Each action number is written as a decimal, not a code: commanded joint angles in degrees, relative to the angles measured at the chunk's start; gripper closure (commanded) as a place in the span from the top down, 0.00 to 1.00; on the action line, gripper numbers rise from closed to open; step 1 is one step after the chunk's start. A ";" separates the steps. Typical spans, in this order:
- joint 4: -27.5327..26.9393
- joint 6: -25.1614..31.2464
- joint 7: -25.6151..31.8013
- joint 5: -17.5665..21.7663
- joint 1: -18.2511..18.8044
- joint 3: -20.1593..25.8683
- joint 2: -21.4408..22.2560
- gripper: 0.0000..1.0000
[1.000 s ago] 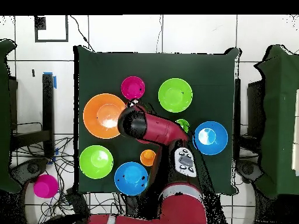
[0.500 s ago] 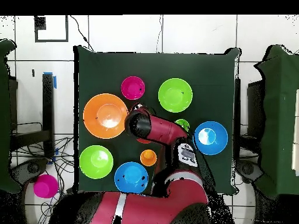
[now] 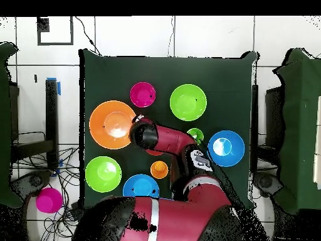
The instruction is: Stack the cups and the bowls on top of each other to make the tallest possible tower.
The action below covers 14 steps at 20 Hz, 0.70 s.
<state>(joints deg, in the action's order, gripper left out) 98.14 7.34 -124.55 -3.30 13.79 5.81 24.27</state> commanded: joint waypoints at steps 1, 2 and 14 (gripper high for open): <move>1.29 3.76 6.47 8.18 1.37 15.80 4.26 1.00; 1.25 4.88 6.02 8.25 1.24 15.77 4.84 1.00; 0.92 10.84 4.39 10.58 0.96 13.24 8.31 1.00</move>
<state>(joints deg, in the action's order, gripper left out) 98.40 10.15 -124.55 2.68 14.90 15.23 31.58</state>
